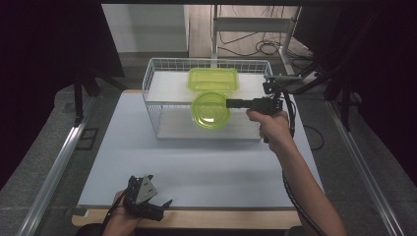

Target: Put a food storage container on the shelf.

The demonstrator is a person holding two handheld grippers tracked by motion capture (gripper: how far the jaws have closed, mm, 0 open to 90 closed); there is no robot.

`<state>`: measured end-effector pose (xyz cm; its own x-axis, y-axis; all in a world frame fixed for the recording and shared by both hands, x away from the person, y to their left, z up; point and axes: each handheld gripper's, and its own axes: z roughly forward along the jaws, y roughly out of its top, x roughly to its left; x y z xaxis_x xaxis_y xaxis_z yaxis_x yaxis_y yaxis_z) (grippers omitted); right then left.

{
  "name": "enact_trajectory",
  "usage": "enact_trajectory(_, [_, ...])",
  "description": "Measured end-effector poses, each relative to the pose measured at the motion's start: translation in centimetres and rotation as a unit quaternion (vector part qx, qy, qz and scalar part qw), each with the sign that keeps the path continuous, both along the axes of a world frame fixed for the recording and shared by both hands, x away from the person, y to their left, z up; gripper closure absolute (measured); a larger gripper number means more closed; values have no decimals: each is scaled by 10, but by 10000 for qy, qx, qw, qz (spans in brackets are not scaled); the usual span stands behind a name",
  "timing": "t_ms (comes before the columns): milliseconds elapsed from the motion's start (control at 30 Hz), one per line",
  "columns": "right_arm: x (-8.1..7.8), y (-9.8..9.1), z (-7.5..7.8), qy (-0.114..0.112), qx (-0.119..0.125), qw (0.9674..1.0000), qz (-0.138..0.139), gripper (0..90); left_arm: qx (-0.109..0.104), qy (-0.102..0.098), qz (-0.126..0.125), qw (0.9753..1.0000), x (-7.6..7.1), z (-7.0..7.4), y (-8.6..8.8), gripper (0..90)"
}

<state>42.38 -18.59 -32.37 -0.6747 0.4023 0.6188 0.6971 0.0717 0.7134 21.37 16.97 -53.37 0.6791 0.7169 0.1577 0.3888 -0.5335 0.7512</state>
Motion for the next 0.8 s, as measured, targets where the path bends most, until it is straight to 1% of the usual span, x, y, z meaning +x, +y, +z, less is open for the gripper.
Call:
enact_trajectory(67, [1, 1, 2, 3, 43, 10000, -6, 837, 15, 7, -10, 10000, 0, 0, 0, 1])
enact_trajectory(167, [2, 2, 4, -34, -4, 10000, -33, 837, 12, 12, -15, 10000, 0, 0, 0, 1])
enact_trajectory(467, [7, 2, 15, -121, 75, 9998, -142, 837, 44, 3, -32, 10000, 0, 0, 0, 1])
enact_trajectory(533, [9, 2, 20, -142, 88, 9997, -180, 837, 42, 2, -31, 10000, 0, 0, 0, 1])
enact_trajectory(800, [16, 2, 33, -252, 99, 9990, -353, 837, 38, 11, -31, 10000, 0, 0, 0, 1])
